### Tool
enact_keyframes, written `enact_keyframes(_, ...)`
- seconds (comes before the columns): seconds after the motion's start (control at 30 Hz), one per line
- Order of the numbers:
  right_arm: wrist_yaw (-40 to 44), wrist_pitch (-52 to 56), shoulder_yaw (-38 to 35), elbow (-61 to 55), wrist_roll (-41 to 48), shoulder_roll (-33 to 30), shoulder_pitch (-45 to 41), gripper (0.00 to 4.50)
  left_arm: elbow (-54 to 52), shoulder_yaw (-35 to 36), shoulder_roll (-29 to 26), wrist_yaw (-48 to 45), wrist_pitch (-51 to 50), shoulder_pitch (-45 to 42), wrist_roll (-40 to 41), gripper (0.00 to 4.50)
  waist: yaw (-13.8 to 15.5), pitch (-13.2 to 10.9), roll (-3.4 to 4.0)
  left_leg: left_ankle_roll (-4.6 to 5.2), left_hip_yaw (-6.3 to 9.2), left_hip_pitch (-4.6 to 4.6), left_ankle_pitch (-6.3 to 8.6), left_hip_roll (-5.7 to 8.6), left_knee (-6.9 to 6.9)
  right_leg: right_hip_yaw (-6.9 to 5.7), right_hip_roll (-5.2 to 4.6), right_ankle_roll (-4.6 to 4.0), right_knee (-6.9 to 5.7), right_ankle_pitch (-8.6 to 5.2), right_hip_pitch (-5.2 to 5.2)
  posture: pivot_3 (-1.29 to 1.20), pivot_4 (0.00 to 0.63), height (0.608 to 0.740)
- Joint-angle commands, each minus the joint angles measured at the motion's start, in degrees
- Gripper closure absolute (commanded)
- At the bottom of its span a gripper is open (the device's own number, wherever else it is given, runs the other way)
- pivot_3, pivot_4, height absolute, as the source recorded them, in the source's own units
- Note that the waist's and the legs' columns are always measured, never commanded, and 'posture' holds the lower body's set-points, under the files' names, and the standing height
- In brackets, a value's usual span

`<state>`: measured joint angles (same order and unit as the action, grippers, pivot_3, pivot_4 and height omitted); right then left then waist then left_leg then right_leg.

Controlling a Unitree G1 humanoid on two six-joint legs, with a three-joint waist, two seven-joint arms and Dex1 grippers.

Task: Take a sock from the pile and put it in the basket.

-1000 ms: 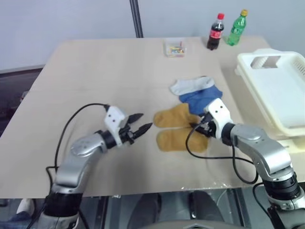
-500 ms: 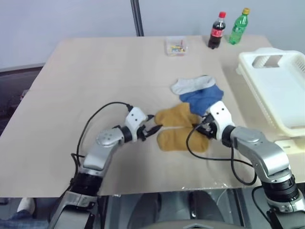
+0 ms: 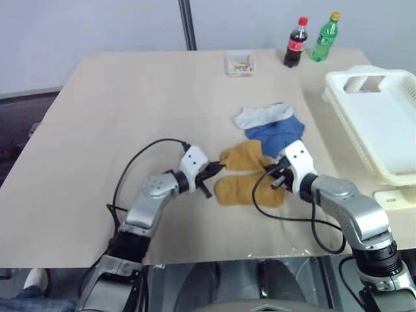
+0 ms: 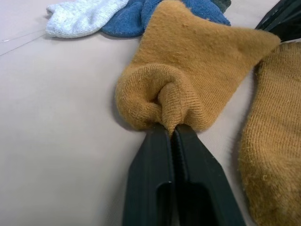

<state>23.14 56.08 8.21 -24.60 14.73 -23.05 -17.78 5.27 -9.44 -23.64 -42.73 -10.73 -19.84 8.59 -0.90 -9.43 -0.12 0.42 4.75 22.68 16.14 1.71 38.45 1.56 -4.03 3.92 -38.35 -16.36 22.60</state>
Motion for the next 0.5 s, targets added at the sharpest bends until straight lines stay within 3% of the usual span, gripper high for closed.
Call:
enact_keyframes(0.03, -0.21, -1.12, -1.10, -0.99, 0.11, -0.09, 0.10, 4.47, -0.49, 0.24, -0.74, -0.09, -0.08, 1.47, -0.73, 4.50, -0.02, 0.00, 0.00, 0.00, 0.00, 0.00, 0.00, 0.00, 0.00, 0.00, 0.00, 0.00, 0.00, 0.00, 0.00, 0.00, 0.150, 0.740)
enact_keyframes(0.27, 0.09, 0.67, -3.58, -4.53, 1.72, -0.83, 0.02, 4.47, -8.61, 6.09, -0.34, -0.64, 0.96, 3.28, 6.31, 4.50, -0.23, 0.00, 0.00, -0.01, -0.03, -0.01, 0.00, -0.03, 0.00, 0.04, 0.00, 0.00, -0.05, 0.00, 0.07, 0.00, 0.150, 0.740)
enact_keyframes(0.5, 0.66, 8.34, -9.26, -12.45, 7.90, -1.26, -0.81, 4.47, -22.63, 10.29, -3.10, -1.91, -6.86, 8.87, 15.17, 4.50, -0.06, 0.00, 0.00, -0.01, -0.03, 0.07, 0.00, -0.15, 0.00, 0.06, -0.02, 0.00, -0.05, 0.00, 0.11, 0.00, 0.150, 0.740)
